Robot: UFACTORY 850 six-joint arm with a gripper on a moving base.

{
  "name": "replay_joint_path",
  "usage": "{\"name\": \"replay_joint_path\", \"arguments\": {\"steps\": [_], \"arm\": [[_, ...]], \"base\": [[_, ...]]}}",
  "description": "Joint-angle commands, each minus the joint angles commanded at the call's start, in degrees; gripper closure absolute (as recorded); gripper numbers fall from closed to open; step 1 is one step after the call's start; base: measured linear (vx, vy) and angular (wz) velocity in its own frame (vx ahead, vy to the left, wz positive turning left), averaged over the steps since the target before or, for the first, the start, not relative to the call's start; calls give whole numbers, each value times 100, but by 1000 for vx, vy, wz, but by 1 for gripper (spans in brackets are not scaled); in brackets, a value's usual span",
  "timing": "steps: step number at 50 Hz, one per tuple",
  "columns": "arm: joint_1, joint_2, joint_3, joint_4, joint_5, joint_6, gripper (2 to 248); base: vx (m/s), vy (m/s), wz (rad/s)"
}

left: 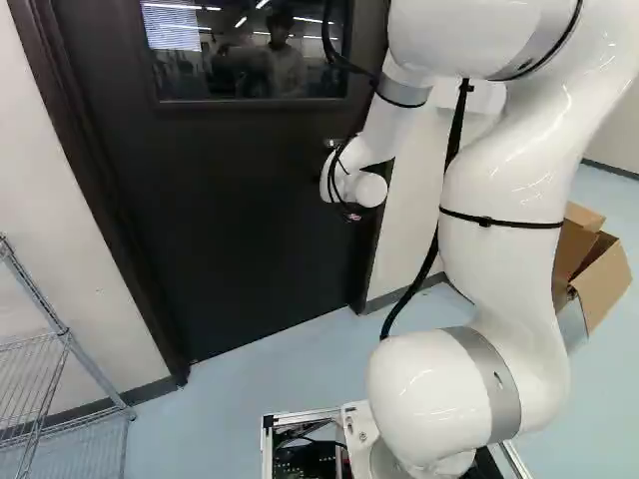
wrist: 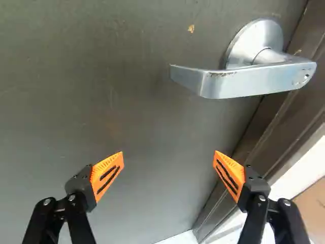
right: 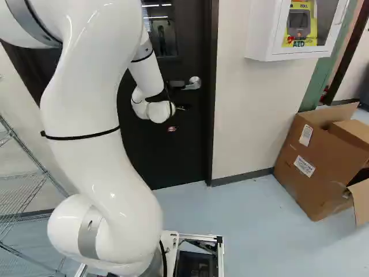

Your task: Open the door and move inside

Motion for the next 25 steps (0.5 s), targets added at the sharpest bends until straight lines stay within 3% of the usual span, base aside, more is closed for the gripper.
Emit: {"name": "replay_joint_path", "arguments": {"steps": [25], "arm": [[1,816,582,0,0,0,3]], "base": [[0,0,0]]}}
